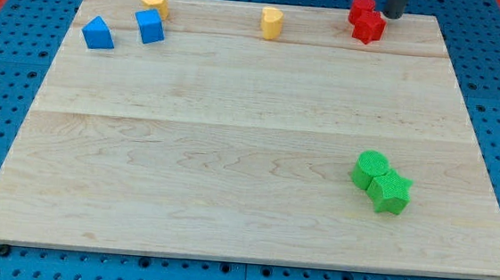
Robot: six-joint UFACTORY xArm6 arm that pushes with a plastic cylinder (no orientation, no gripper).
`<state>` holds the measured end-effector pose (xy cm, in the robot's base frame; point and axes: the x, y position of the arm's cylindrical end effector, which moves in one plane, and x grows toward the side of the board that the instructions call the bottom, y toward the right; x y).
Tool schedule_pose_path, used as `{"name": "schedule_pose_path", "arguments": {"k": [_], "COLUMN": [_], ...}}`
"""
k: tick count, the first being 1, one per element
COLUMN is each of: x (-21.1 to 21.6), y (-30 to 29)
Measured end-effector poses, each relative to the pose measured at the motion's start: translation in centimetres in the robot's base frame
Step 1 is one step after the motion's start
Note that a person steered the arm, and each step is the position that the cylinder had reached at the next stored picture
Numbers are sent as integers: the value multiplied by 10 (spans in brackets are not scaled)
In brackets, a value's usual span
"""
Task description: Move the red circle slightly to the left side
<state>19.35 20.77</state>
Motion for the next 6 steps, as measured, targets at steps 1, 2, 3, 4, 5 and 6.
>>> {"name": "schedule_pose_path", "arguments": {"k": [1, 2, 3, 4, 5, 6], "x": [15, 30, 29, -2, -2, -1], "y": [-19, -42, -11, 27, 25, -25]}}
